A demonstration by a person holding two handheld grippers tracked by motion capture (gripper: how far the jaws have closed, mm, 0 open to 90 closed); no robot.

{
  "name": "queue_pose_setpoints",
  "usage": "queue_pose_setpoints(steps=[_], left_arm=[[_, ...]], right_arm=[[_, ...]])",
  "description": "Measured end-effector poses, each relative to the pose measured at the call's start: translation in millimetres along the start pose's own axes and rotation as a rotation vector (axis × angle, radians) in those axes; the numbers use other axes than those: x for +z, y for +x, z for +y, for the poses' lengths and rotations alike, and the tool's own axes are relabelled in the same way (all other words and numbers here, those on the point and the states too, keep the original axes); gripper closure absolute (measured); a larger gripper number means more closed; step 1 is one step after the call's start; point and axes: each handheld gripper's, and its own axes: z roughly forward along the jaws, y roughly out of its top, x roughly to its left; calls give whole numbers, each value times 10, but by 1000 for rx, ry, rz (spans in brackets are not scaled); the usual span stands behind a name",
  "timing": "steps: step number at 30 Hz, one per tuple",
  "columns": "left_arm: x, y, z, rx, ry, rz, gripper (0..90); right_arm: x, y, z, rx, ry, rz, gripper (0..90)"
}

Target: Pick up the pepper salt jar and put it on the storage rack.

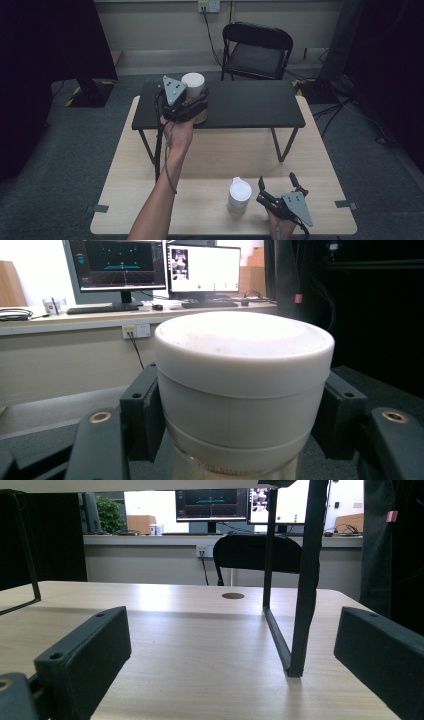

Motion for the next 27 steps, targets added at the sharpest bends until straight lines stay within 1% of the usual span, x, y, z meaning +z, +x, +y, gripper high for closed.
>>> queue_pose_setpoints(steps=[8,16,19,21,22,24,27], left_arm=[[3,1,-8,7,-2,1,342],[8,22,-11,4,-4,-8,340],[11,23,-8,-6,-5,-9,338],[10,21,-8,-11,-7,-10,331],[10,26,-15,-7,-14,-12,324],[1,5,-30,1,-32,-3,279],[-7,3,-20,1,-43,-2,261]], right_arm=[[0,1,0,0,0,0,6],[0,0,0,0,0,0,6],[0,0,0,0,0,0,6],[0,0,0,0,0,0,6],[0,0,0,0,0,0,6],[0,0,0,0,0,0,6],[0,0,0,0,0,0,6]])
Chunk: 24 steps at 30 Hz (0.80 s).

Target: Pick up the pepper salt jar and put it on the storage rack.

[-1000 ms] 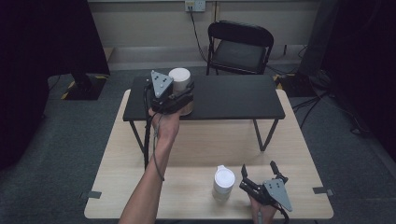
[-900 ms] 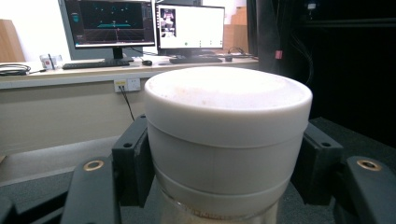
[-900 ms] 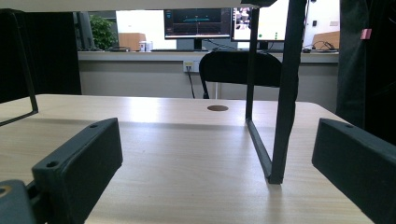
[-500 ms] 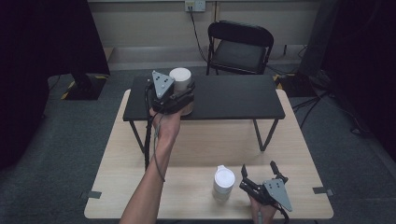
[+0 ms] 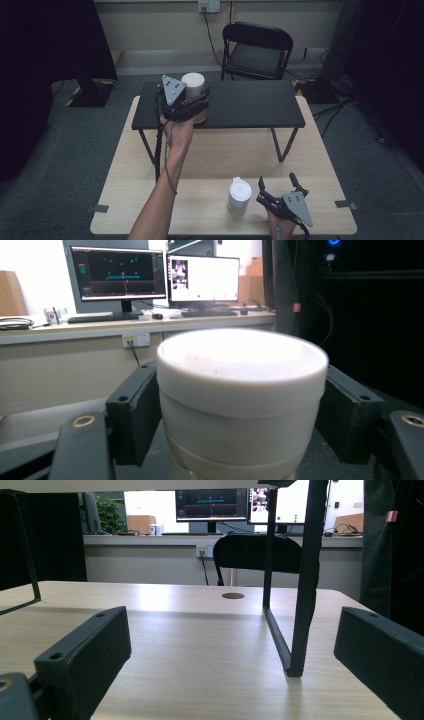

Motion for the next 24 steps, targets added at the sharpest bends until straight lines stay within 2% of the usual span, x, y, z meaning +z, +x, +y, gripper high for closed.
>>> queue_pose_setpoints(steps=[4,6,9,16,19,24], left_arm=[[17,-11,-6,16,-6,7,158],[29,-67,-16,34,-6,39,53],[21,-85,-55,39,-22,46,0],[-87,-67,-105,19,-55,32,0],[-143,-92,-165,30,-75,34,0],[-213,-95,-239,24,-103,33,0]], right_arm=[[0,0,0,0,0,0,6],[0,0,0,0,0,0,6],[0,0,0,0,0,0,6],[0,0,0,0,0,0,6],[0,0,0,0,0,0,6],[0,0,0,0,0,0,6]])
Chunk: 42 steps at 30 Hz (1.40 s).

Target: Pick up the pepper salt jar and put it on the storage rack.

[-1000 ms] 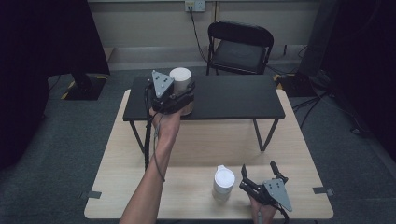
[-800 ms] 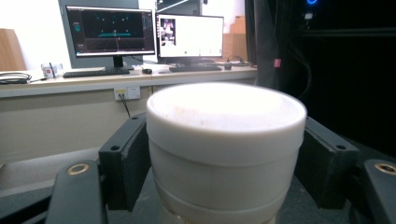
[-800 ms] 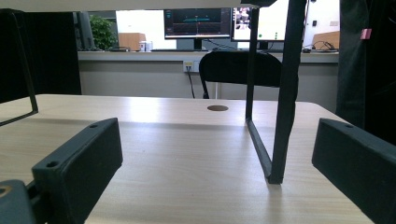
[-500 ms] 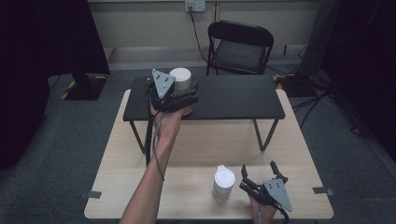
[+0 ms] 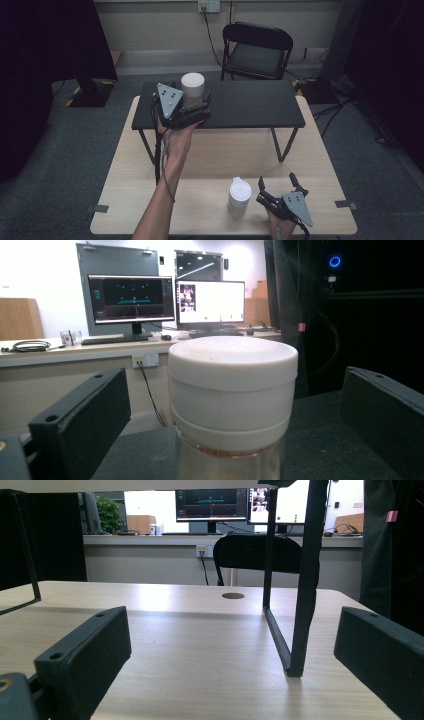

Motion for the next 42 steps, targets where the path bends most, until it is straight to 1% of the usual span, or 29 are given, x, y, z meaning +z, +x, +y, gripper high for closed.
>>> queue_pose_setpoints(steps=[2,4,10,14,19,22,24,28,31,34,38,42], left_arm=[[-36,2,-16,4,-7,5,0],[-76,21,-36,-5,-16,5,0],[-187,76,-75,-10,-35,10,0],[-244,124,-124,-9,-43,1,0],[-304,172,-188,-14,-37,1,0],[-355,176,-206,-16,-40,6,0],[-402,184,-222,-23,-44,2,0],[-502,198,-287,-33,-58,0,0],[-561,202,-337,-22,-63,1,0],[-630,191,-428,-12,-94,8,1],[-690,205,-481,-15,-84,-1,1],[-730,195,-581,-7,-78,5,2]], right_arm=[[0,0,0,0,0,0,6],[0,0,0,0,0,0,6],[0,0,0,0,0,0,6],[0,0,0,0,0,0,6],[0,0,0,0,0,0,6],[0,0,0,0,0,0,6],[0,0,0,0,0,0,6],[0,0,0,0,0,0,6],[0,0,0,0,0,0,6],[0,0,0,0,0,0,6],[0,0,0,0,0,0,6],[0,0,0,0,0,0,6]])
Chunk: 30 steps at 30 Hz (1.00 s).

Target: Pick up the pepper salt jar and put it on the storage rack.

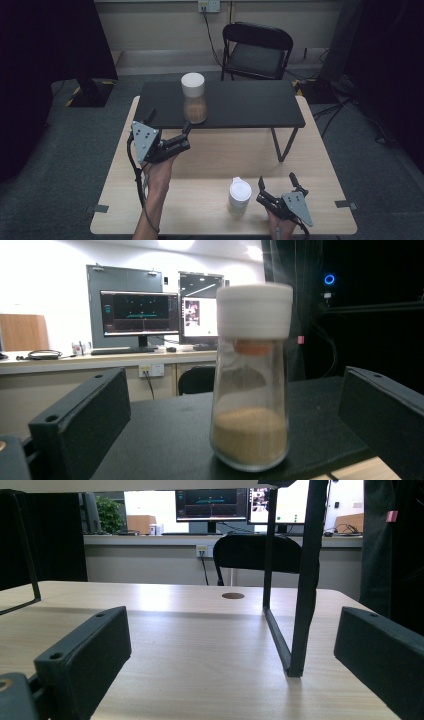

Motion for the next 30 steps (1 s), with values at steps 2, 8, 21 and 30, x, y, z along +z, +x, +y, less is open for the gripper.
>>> queue_pose_setpoints(steps=[2,8,21,30], left_arm=[[-20,7,-62,-6,8,2,2],[-75,13,-222,-12,19,10,2],[-294,8,-494,-37,62,48,3],[-457,21,-685,-54,72,89,3]], right_arm=[[0,0,0,0,0,0,6],[0,1,0,0,0,0,6],[0,0,0,0,0,0,6],[0,0,0,0,0,0,6]])
